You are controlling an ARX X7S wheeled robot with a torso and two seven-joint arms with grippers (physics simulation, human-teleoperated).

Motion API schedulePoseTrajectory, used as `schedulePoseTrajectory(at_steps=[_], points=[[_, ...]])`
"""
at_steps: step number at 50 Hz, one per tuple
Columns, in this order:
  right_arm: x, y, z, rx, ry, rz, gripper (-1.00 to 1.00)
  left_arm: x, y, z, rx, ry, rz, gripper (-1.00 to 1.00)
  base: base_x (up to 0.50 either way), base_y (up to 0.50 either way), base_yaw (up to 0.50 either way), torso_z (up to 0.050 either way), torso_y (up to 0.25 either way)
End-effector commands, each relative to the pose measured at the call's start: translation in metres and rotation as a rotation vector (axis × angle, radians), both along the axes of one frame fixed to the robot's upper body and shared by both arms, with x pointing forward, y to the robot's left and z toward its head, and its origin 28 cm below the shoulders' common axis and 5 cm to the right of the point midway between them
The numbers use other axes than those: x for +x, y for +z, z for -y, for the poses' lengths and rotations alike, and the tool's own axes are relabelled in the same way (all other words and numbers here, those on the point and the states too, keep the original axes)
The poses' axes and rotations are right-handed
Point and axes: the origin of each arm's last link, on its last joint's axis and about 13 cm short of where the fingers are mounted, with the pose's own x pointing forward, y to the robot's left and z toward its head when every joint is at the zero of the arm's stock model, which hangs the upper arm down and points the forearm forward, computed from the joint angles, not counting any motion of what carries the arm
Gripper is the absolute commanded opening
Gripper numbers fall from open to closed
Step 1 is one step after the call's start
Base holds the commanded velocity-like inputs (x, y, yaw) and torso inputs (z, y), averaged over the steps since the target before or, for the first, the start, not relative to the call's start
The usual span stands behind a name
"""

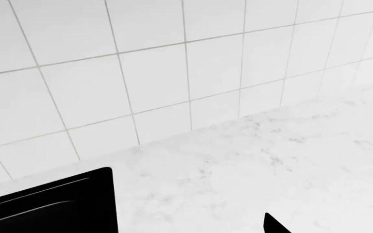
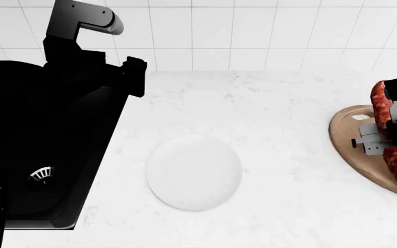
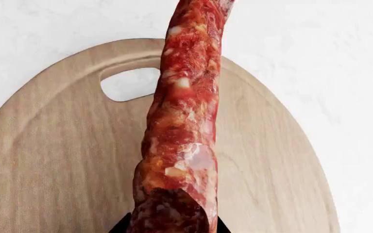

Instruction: Pick the salami from the plate and place it on the cutting board. Then pick the condiment bottle from the cabinet and place it next to the cutting board.

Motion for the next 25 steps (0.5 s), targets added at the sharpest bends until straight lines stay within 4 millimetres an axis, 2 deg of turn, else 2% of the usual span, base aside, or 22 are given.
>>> schedulePoseTrajectory(at_steps=[1,3,4,19,25], points=[[0.0,0.003,0.002,-0.018,-0.005,0.014,-1.0,0.001,-0.001,0.0,-0.003,0.003,-0.002,1.0,0.0,0.0,0.0,0.0,0.0],[0.0,0.003,0.002,-0.016,-0.005,0.016,-1.0,0.001,-0.002,0.0,-0.004,0.003,-0.003,1.0,0.0,0.0,0.0,0.0,0.0],[0.0,0.003,0.001,-0.015,-0.005,0.017,1.0,0.001,-0.002,0.0,-0.005,0.003,-0.003,1.0,0.0,0.0,0.0,0.0,0.0],[0.001,0.005,0.0,-0.025,-0.015,0.021,1.0,0.001,-0.002,-0.001,-0.009,0.005,-0.003,1.0,0.0,0.0,0.0,0.0,0.0],[-0.001,0.015,-0.002,-0.019,-0.005,0.047,1.0,0.0,-0.002,-0.003,-0.012,0.009,0.002,1.0,0.0,0.0,0.0,0.0,0.0]])
